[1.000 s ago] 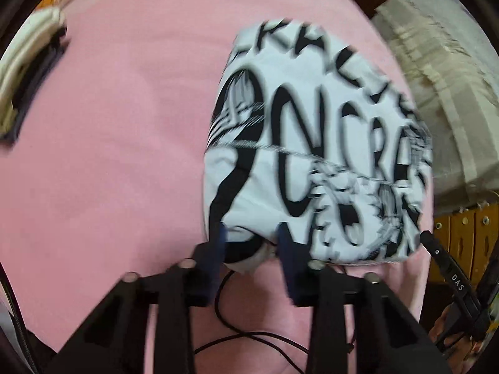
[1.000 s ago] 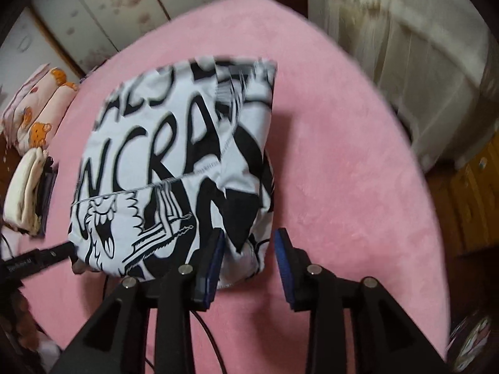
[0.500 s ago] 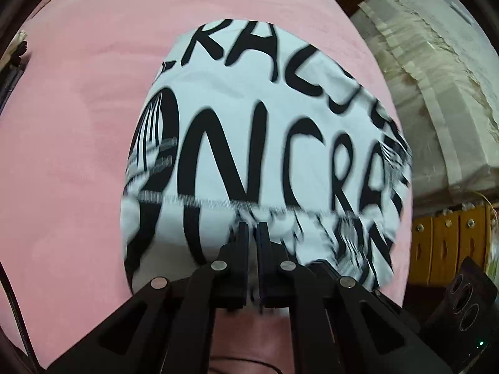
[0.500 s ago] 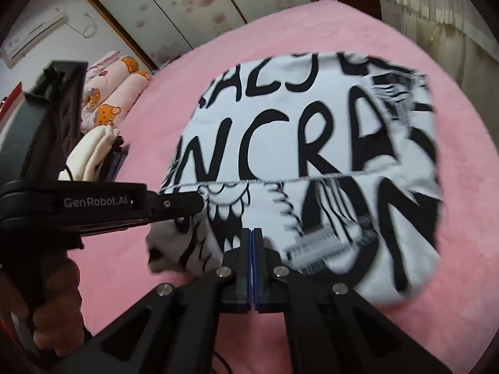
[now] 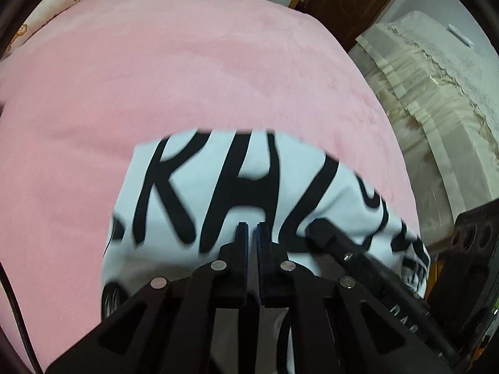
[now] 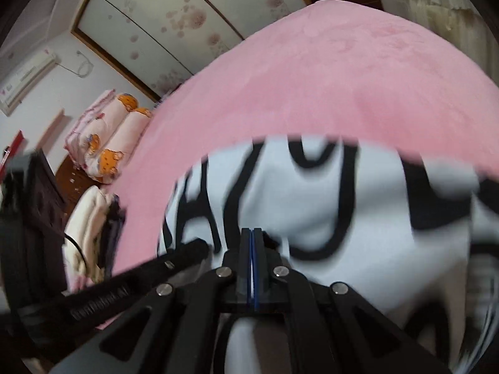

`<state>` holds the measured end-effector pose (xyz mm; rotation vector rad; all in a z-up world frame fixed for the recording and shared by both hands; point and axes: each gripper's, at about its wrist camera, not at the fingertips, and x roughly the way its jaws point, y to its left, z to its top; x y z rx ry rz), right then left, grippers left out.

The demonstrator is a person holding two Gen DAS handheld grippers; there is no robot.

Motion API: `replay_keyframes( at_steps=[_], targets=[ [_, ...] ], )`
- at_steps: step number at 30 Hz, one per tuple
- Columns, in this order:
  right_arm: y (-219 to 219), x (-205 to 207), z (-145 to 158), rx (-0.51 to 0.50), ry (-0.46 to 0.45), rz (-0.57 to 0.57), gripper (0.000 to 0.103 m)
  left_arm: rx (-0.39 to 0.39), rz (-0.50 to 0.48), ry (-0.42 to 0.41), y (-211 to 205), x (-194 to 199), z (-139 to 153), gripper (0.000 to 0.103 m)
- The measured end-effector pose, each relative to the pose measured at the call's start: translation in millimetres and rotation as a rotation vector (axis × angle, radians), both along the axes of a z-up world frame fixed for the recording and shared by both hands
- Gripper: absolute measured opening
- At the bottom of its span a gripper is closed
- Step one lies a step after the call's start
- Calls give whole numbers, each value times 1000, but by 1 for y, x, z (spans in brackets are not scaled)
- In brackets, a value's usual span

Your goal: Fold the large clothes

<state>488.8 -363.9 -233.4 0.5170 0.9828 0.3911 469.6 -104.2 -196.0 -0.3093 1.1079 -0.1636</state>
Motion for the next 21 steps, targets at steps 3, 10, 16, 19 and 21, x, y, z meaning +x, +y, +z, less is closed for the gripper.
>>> replay_keyframes(
  at_steps=[3,10,16,19,21],
  targets=[
    [-5,16,3,-77,-24,-27,0,13,16,-11,-4,12,-3,3],
    [-46,0,-2,-143,-13,-112,0,-9,88,-32,1,26,-12,3],
    [-122,-34,-17,-114,122,-348,0,-61,99,-32,9,27,-18,1],
    [-143,-48,-21,-111,172,-396,0,-42,92,-27,10,26,-13,1],
    [-149,-59,-14,-101,155,-383,0,5,103,-22,10,21,-5,1]
  ],
)
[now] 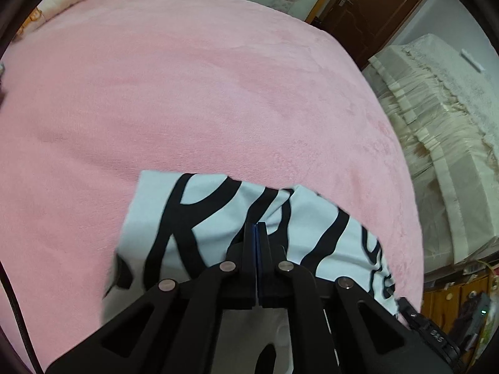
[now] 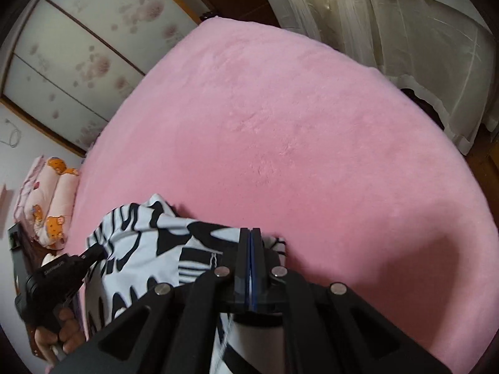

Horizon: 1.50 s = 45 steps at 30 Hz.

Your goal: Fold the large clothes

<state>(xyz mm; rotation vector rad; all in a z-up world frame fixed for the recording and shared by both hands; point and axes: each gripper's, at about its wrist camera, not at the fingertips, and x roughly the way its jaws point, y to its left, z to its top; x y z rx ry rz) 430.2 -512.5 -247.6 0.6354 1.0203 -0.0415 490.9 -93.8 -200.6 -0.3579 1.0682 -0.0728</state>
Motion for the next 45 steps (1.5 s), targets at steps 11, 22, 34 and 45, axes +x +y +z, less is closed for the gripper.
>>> replay_keyframes(
  at_steps=[11,22,34,45],
  targets=[
    [24,-64,40,-94,43,92,5,142,152,53,24,-93,31,34],
    [95,-118,61,-109,130,240,14,130,129,207,52,-186,37,57],
    [142,-151,94,-173,193,293,55,197,-38,192,42,-232,86,73],
    [158,-159,134,-227,186,285,84,249,-105,104,37,-245,136,98]
  ],
)
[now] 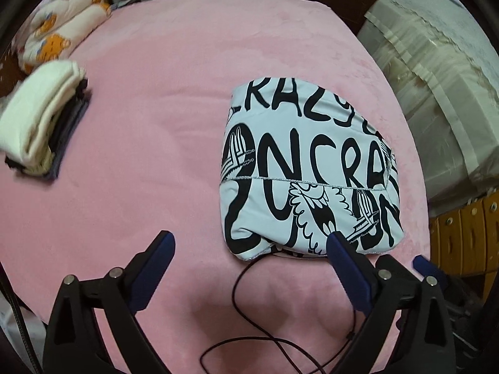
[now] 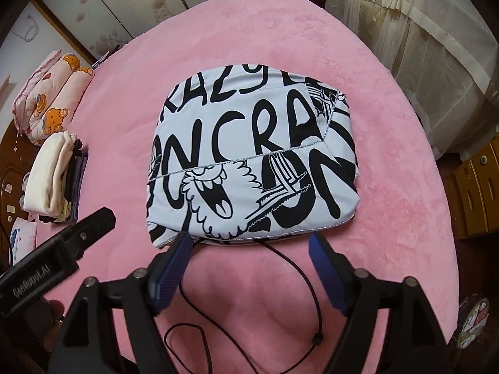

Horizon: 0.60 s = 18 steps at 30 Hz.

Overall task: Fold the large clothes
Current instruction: 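Release the jacket bundle and pull both grippers back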

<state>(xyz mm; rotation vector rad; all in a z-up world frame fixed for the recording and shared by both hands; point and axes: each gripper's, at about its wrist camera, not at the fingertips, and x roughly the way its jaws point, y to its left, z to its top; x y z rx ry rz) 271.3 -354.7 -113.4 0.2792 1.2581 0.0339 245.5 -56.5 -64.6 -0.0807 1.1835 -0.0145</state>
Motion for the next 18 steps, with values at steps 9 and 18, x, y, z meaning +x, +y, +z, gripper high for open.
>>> replay_keyframes(
  at_steps=[9,18],
  targets=[
    [12,-2,20,-94,-22,38,94,50,-9,-11,-1,-3,18,99],
    [11,0,33,-97,-47,39,95,41,-4,-29,2,-4,33,99]
  ],
)
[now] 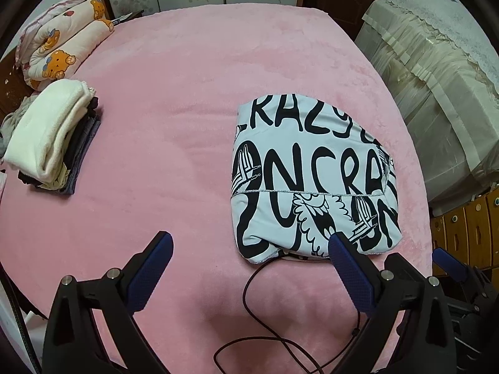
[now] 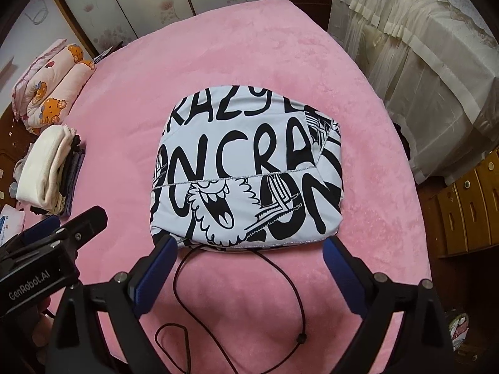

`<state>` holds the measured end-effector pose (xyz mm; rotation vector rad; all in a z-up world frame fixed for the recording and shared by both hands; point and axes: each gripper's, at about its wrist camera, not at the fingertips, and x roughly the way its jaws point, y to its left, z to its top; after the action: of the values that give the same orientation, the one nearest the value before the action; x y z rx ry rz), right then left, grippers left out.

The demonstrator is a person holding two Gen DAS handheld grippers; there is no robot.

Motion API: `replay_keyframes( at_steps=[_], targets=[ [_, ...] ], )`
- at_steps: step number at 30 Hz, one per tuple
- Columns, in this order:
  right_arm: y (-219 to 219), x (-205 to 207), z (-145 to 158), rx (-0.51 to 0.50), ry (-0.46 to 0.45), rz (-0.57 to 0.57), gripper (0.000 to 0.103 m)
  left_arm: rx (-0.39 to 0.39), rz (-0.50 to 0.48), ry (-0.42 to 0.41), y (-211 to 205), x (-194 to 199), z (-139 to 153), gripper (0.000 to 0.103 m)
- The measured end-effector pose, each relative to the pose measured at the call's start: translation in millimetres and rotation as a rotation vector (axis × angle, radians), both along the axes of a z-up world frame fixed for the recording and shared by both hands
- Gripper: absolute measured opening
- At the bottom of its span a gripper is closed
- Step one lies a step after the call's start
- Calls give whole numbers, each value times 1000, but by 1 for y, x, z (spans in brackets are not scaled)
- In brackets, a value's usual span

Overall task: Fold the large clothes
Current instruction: 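Release the jacket bundle and pull both grippers back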

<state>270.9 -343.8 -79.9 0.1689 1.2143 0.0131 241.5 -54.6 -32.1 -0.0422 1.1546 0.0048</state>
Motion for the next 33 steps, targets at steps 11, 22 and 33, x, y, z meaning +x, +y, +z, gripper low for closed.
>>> replay_keyframes(
  at_steps=[11,22,33],
  targets=[
    [-4,7,2,-4,-4,21,95,-3,19,0,-3,3,1,99],
    [-17,17,-10,0,23,42,95,11,23,20,-15,9,-7,99],
    [-61,23,-65,6,149,-51,95,-58,60,171,-13,25,-70,99]
  ],
)
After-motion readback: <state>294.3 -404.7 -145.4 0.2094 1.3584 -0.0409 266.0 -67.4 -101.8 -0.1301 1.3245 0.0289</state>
